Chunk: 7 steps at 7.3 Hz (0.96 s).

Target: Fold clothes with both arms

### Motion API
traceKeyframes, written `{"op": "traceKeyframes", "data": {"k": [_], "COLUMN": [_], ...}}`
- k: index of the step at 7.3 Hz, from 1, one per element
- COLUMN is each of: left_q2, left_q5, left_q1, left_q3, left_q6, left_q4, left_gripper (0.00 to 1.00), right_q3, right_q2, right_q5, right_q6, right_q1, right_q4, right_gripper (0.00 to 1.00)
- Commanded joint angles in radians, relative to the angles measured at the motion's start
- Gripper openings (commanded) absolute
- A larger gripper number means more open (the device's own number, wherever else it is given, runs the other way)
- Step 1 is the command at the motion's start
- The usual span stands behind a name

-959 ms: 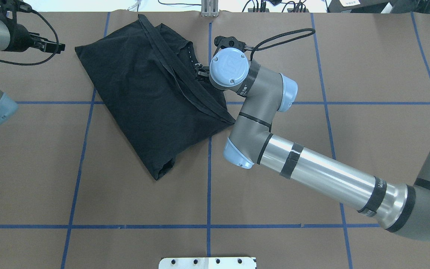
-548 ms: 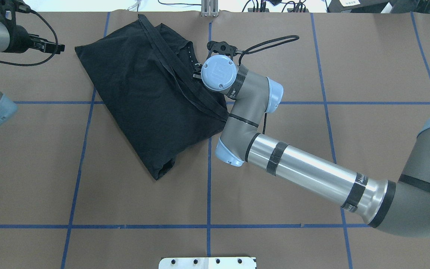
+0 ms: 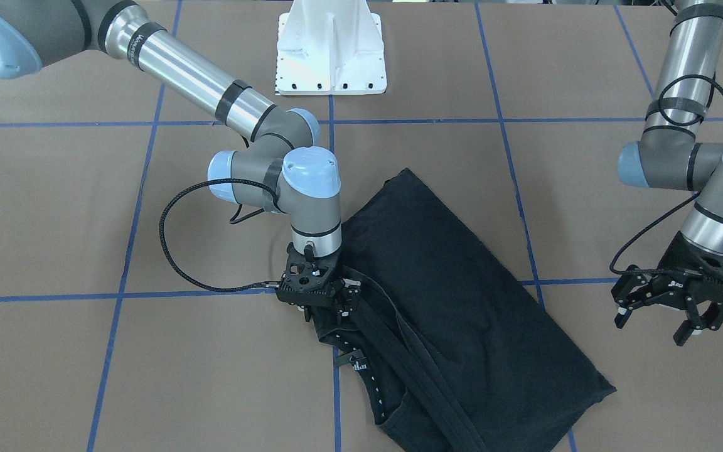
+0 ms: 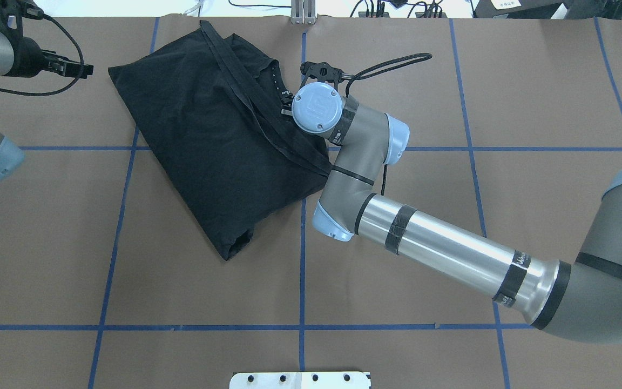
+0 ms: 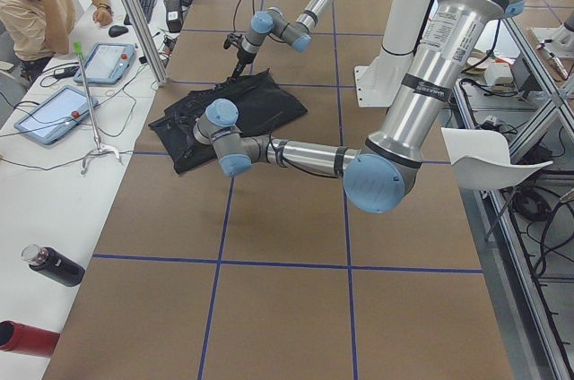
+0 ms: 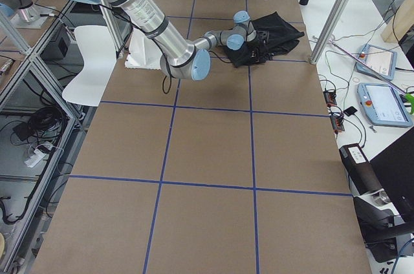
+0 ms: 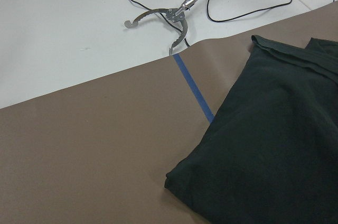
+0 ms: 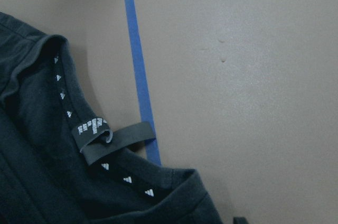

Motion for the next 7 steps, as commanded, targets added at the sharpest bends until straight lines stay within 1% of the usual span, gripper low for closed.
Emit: {"op": "traceKeyframes", "data": {"k": [1,3,4,5,6,7], "left_q2": [0.000,0.000,0.006,0.011,0.011,0.011], "left_q5": [0.000,0.000,0.000,0.000,0.000,0.000], "left_q1": [0.000,0.000,0.000,0.000,0.000,0.000], "left_q3": [0.000,0.000,0.000,-0.003,-0.005,-0.006], "left_q6": [0.000,-0.002,-0.012,-0.014,-0.014,-0.014], "left_q4": [-0.001,-0.004,-0.005,-0.007,-0.007,-0.007], "left_gripper": [1.00,1.00,1.00,1.00,1.00,1.00], "right_q3": [-0.003,-0.003,-0.003,-0.002,0.007,0.059], "right_q2": [0.000,0.000,0.000,0.000,0.000,-0.018], "right_q5": [-0.004,-0.004,-0.004,-0.004,-0.004,-0.001], "right_q6": [-0.011,-0.016,-0.016,-0.016,-0.029,-0.042], "right_q1": [-0.001,-0.003,-0.006,-0.007,-0.007,-0.009], "right_q4": [-0.001,-0.003,-0.005,-0.006,-0.011,-0.018], "right_gripper": [0.45,0.27,0.13,0.00,0.00,0.00]}}
